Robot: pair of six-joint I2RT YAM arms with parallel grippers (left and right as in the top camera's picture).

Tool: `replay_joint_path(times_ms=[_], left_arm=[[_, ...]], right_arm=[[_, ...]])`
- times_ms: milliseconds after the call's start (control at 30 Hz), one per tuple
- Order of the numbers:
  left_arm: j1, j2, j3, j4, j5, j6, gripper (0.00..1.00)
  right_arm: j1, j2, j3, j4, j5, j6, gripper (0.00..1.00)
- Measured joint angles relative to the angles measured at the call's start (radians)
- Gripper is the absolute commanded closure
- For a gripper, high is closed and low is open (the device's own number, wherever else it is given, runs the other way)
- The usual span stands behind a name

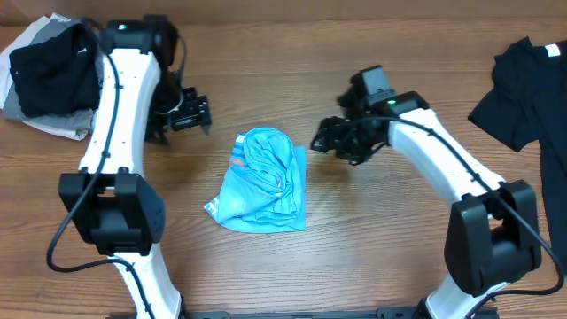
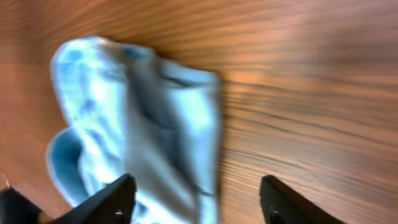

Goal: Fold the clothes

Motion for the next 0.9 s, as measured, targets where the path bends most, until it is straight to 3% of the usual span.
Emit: replay_joint_path(times_ms=[233, 500, 733, 900], left_arm=[[0.05, 0.0, -0.206, 0.096, -0.015, 0.0, 0.12], [0.05, 0.0, -0.391, 0.214, -0.001, 0.008, 0.14], [0.05, 0.0, -0.475, 0.299, 0.114, 0.091, 0.15], [0.048, 0.0, -0.492, 0.317, 0.148, 0.106, 0.15]], right_arm=[[0.105, 0.0, 0.003, 0.071, 0.014, 0.008, 0.41], [0.163, 0.0, 0.003, 0.079, 0.1, 0.045, 0.54], [0.177, 0.037, 0.003, 0.079, 0.154, 0.077, 0.9], [0.177, 0.085, 0.003, 0.069, 0.174, 0.088, 0.96]])
